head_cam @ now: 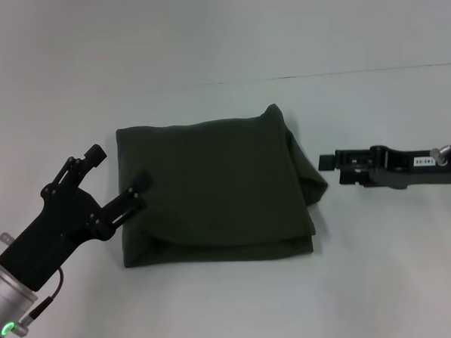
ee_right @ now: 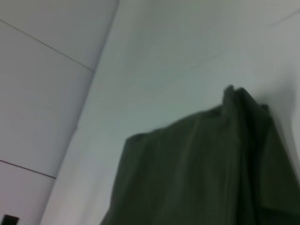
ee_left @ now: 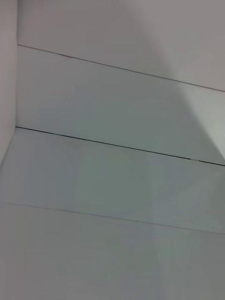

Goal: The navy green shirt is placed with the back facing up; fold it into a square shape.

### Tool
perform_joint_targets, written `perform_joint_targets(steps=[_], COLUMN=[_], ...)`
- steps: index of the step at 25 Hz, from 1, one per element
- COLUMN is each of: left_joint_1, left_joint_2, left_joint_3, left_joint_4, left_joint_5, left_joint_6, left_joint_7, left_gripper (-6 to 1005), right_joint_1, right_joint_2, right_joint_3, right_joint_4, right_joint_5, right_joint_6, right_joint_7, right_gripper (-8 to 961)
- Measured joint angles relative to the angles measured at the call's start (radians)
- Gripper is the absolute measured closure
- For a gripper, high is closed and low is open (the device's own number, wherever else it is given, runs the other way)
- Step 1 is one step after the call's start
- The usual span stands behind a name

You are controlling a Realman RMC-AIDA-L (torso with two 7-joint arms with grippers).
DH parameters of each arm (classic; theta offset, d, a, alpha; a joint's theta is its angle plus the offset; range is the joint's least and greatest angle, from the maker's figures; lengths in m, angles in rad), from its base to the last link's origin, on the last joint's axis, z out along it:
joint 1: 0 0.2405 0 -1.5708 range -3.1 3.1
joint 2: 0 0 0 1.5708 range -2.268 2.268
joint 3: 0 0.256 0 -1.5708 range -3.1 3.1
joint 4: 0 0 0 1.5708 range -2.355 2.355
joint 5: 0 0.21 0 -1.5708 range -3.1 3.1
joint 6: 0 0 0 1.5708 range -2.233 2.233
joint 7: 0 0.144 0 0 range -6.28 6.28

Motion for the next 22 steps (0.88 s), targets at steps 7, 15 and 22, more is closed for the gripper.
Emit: perform_joint_targets(steps=[7, 15, 22], left_joint_1=[0.0, -0.001, 0.0], left_joint_2=[-0.001, -0.003, -0.004], left_joint_3=[0.0, 0.0, 0.0], left_joint_4=[0.0, -0.003, -0.006], left_joint_5=[0.0, 0.0, 0.0], left_joint_6=[0.0, 0.0, 0.0], left_joint_7=[0.001, 0.001, 0.001], left_gripper=[51, 50, 50], right_joint_1=[0.016, 0.062, 0.098], right_joint_2=[0.011, 0.035, 0.069], right_joint_3=[0.006, 0.0, -0.001], right_joint_4=[0.009, 0.066, 0.089], right_joint_5=[-0.091, -0.137, -0.176], right_joint_6=[0.008, 0.051, 0.11], right_joint_7=[0.047, 0.056, 0.055], right_gripper=[148, 154, 155])
